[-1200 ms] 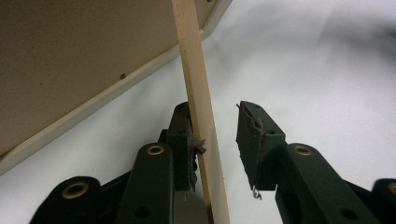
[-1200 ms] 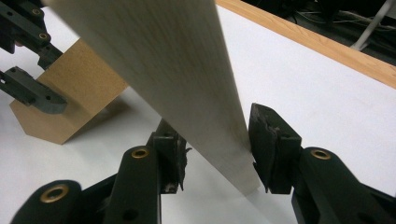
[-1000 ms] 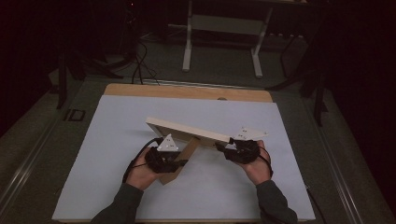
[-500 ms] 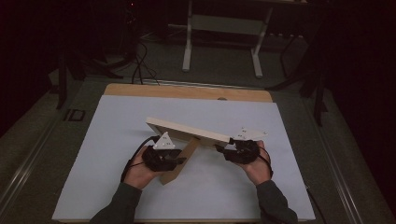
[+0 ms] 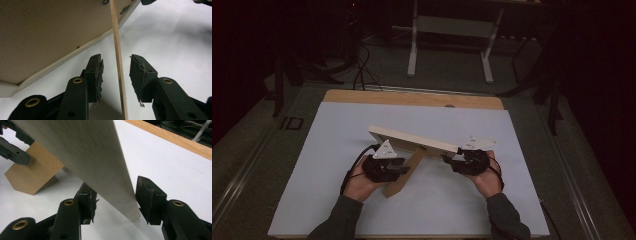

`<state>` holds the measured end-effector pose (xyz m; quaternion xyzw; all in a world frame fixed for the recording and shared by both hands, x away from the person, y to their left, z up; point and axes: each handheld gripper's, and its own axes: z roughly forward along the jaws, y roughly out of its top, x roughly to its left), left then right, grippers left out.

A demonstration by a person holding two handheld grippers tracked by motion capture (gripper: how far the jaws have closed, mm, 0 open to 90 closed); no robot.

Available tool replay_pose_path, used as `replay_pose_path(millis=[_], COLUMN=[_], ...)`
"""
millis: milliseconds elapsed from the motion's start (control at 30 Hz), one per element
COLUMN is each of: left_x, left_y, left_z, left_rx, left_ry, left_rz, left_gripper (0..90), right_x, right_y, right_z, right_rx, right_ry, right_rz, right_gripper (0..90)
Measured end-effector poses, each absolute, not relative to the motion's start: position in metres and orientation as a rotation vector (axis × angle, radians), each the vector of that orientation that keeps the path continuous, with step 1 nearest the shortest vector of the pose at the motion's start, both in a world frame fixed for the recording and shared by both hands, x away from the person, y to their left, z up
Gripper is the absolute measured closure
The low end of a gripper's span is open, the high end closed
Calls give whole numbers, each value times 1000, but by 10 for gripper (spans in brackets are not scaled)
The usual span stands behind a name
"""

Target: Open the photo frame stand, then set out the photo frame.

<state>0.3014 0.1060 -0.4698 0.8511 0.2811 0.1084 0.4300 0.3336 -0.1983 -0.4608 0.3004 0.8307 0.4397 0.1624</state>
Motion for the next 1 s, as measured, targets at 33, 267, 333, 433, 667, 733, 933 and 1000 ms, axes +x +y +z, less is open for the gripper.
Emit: replay_pose_path(millis=[33, 267, 333, 433, 667, 733, 933, 1000], left_x=[301, 302, 302, 303, 304, 304, 304, 304], left_y=[106, 109, 110, 113, 120, 121, 126, 128], left_z=[-470, -468, -468, -467, -463, -463, -461, -460], left_rx=[2122, 2101, 2093, 2077, 2024, 2014, 1983, 1966], left_ry=[703, 712, 716, 726, 764, 775, 791, 804], left_rz=[270, 273, 273, 263, 265, 275, 261, 258], left_gripper=[617, 617, 613, 619, 624, 631, 634, 633], right_x=[334, 334, 334, 334, 335, 334, 334, 334], right_y=[-198, -200, -200, -201, -204, -205, -210, -212], right_z=[-461, -462, -462, -463, -468, -469, -474, -475], right_rx=[857, 862, 863, 877, 892, 897, 912, 918], right_ry=[2371, 2377, 2379, 2380, 2390, 2395, 2410, 2415], right_rz=[1253, 1246, 1242, 1234, 1227, 1224, 1207, 1198], right_gripper=[509, 496, 486, 456, 400, 392, 379, 379])
